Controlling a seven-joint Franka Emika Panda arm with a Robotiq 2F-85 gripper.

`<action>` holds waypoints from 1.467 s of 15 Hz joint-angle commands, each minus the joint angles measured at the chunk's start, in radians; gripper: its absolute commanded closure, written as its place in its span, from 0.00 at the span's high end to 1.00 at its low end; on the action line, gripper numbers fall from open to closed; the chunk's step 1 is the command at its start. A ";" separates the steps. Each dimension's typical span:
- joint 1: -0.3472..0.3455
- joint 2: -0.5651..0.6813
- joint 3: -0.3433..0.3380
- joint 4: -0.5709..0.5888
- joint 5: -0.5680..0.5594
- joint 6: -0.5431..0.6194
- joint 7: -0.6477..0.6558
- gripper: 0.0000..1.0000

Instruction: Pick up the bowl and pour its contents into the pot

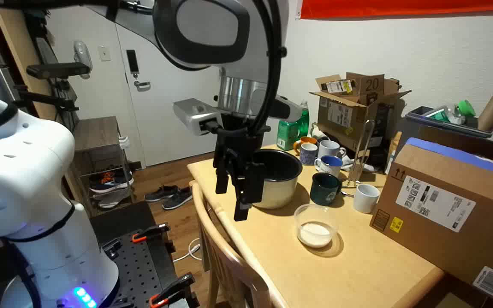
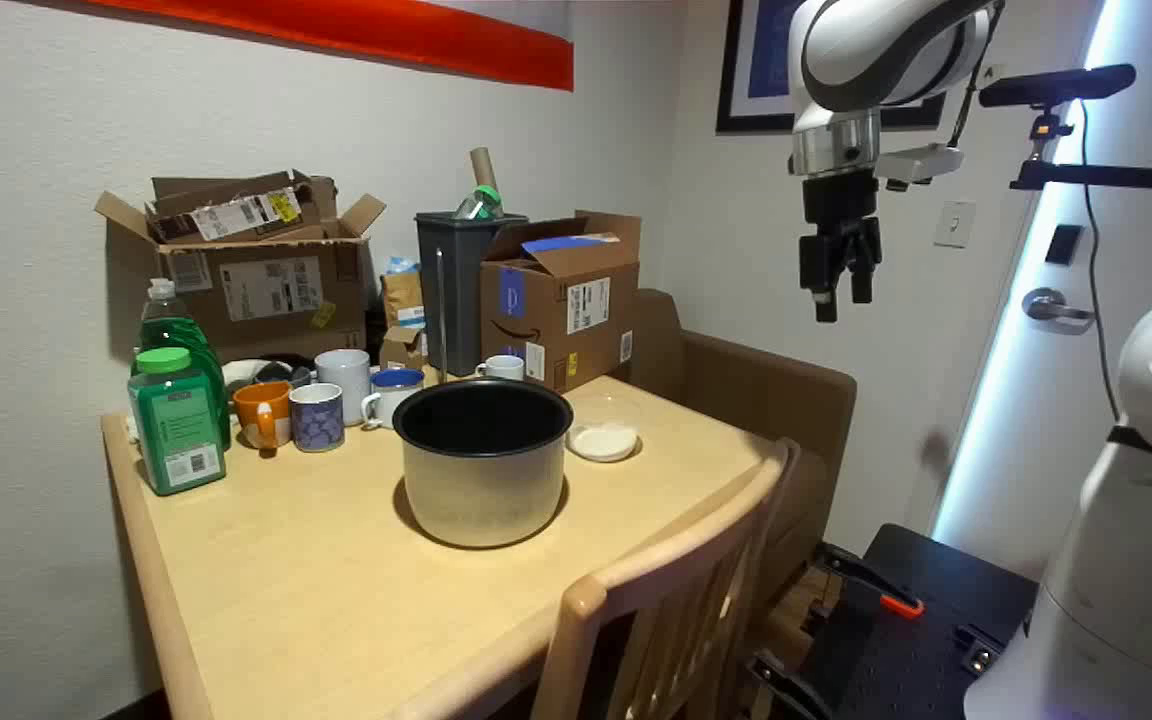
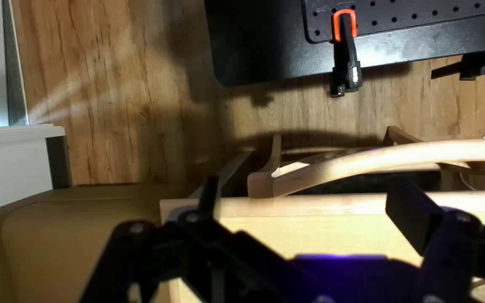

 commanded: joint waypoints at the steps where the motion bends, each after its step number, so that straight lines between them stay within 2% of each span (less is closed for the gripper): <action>1: 0.004 0.000 -0.003 0.002 -0.001 -0.004 0.001 1.00; 6: 0.004 0.000 -0.003 0.002 -0.001 -0.004 0.001 1.00; 10: 0.020 0.068 -0.017 0.038 0.060 0.041 0.013 1.00; 15: 0.030 0.192 -0.024 0.070 0.109 0.210 0.000 1.00; 19: 0.036 0.321 -0.040 0.114 0.148 0.332 -0.056 1.00; 22: 0.037 0.416 -0.046 0.174 0.184 0.381 -0.129 1.00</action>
